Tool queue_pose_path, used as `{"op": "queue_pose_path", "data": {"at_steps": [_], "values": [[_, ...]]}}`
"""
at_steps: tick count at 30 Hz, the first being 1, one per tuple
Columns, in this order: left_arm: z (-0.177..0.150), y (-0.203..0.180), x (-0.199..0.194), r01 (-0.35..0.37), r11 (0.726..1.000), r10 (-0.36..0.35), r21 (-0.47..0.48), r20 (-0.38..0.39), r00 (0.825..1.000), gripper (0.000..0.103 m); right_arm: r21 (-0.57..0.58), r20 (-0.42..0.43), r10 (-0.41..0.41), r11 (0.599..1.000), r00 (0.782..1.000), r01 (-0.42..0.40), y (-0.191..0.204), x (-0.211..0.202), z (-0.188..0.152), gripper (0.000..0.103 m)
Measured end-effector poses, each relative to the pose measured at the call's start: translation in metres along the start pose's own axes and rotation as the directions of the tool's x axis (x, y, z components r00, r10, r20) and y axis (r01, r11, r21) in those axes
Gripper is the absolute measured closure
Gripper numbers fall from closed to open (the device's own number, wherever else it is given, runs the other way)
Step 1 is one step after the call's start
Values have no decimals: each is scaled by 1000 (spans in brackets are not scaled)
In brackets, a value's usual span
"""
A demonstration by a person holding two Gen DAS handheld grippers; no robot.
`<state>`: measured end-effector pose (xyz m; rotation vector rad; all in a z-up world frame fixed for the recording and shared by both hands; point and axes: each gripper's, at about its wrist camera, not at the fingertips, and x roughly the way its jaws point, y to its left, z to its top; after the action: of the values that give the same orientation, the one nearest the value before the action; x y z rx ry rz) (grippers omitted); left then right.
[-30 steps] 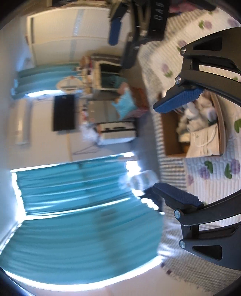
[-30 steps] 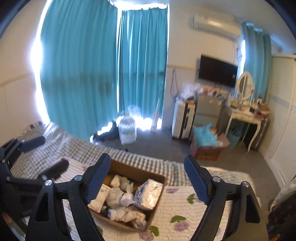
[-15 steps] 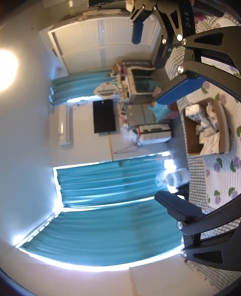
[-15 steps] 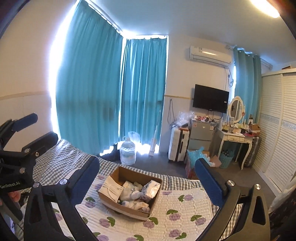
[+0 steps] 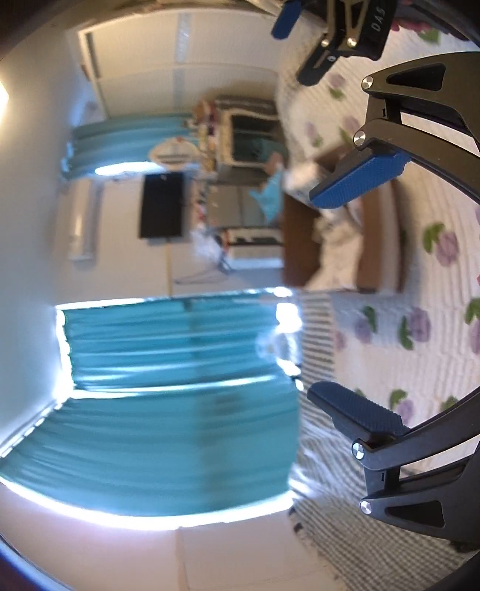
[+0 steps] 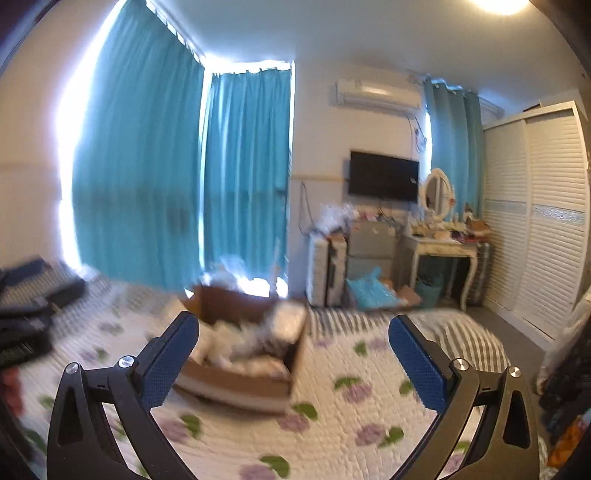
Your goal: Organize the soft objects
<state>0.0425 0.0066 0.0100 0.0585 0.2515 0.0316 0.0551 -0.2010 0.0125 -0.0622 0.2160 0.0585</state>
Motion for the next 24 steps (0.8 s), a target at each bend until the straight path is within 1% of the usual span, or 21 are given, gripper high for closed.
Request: {"op": "queue_pose_path", "data": {"at_steps": [1,2,4,6,7,10,13,17,24], "values": [[-6,0,3,-1,1000,1,-1,-15,1000,7,-5,-40,-15,1000,999,15,1,13,-14,0],[-12,0,4,4,1000,-4,-6,-26,1000,7,3,-74,-8,1000,997,8,1,23,-24,0],[-17,2,4,9,1000,-10,-16,-47,999,7,35,-110,20,999,994,-16,-2,35,-37,0],[-20,-1,2,7,1000,-7,-3,-51,999,7,44,-126,32,999,991,-26,0,41,-42,0],[-20,-5,0,0,1000,1,9,-49,999,7,49,-128,34,998,991,-28,1,42,-43,0],[-18,-9,-3,12,1000,-11,7,-48,999,7,41,-121,44,998,992,-39,3,38,-43,0],[-23,-4,0,17,1000,-18,-8,-47,999,6,22,-104,38,999,994,-36,8,32,-41,0],[-27,-1,4,22,1000,-22,-10,-54,998,7,25,-92,37,999,995,-35,9,25,-36,0],[-30,1,7,26,1000,-27,-13,-67,997,7,20,-92,29,999,995,-27,11,25,-36,0]]}}
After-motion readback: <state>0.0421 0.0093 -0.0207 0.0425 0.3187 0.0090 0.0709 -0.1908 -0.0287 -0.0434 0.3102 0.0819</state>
